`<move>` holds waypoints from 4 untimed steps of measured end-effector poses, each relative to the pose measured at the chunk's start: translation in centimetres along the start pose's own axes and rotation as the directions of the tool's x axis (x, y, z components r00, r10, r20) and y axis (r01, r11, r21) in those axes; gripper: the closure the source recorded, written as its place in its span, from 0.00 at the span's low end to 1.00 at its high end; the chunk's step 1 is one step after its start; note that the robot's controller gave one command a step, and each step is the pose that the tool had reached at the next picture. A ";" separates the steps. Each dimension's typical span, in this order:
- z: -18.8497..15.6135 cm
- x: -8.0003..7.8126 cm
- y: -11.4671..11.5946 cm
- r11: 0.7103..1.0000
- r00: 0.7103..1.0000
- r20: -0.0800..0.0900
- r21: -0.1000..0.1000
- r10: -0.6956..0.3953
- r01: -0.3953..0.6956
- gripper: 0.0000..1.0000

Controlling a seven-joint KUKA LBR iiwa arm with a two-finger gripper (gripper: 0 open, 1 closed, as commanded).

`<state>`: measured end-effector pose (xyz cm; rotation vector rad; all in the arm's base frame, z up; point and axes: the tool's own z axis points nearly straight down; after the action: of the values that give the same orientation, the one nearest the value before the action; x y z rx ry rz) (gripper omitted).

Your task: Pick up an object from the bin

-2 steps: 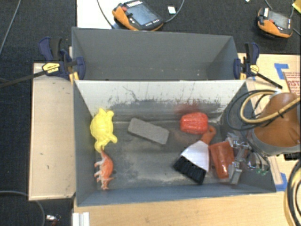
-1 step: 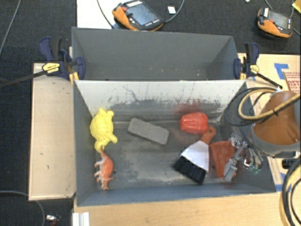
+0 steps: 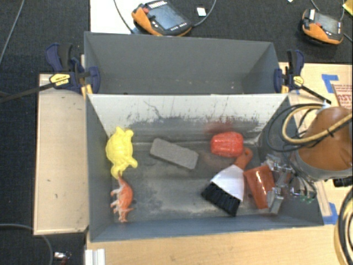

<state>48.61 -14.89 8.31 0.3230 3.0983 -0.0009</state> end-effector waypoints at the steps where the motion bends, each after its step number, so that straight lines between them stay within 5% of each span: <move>1: 0.2 -0.6 0.5 0.946 0.946 -0.006 -0.009 0.323 -0.323 1.00; 2: 0.2 -0.6 0.5 0.947 0.947 -0.006 -0.009 0.321 -0.321 1.00; 3: -1.4 -1.2 0.6 0.948 0.948 0.012 -0.015 0.317 -0.317 1.00; 4: -4.2 -0.7 0.6 0.949 0.949 -0.006 -0.010 0.316 -0.316 1.00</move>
Offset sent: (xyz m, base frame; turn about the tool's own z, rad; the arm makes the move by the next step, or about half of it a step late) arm 0.0000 0.0000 0.0000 0.0000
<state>49.32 -14.41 12.48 0.8148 3.0103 0.0232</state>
